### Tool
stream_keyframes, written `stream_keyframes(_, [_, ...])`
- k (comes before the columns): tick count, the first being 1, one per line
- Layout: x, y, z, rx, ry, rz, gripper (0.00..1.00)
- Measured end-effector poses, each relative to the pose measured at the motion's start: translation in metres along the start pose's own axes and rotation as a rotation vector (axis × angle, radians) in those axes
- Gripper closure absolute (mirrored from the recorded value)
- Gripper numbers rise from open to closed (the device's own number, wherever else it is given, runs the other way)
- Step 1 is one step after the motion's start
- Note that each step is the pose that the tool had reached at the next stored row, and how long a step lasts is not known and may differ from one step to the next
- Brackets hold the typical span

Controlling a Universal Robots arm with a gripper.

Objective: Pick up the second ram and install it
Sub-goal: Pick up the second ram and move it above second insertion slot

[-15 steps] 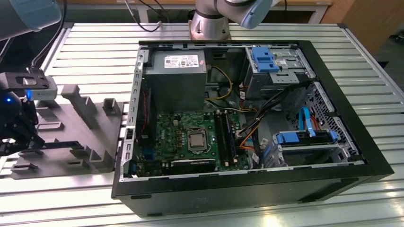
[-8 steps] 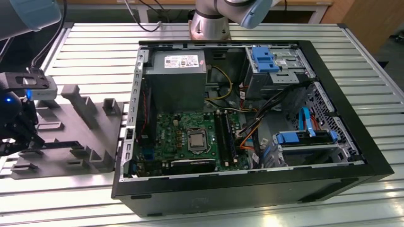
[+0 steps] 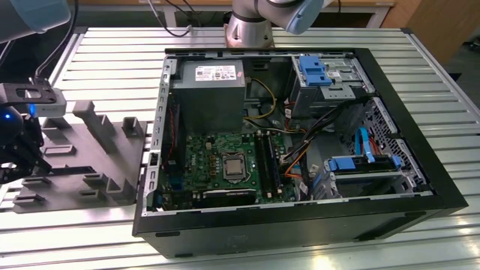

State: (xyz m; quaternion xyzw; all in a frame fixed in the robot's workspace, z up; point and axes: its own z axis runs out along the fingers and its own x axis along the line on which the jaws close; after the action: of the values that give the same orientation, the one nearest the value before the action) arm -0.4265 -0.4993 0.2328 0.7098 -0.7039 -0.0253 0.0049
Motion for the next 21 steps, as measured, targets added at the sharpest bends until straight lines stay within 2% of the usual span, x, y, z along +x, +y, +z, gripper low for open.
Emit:
stream_keyframes(10, [-0.0003, 0.0005, -0.011, 0.0001, -0.0107, 0.0, 0.89])
stream_keyframes(21, [-0.0007, 0.0011, -0.0249, 0.0001, -0.0165, -0.001, 0.89])
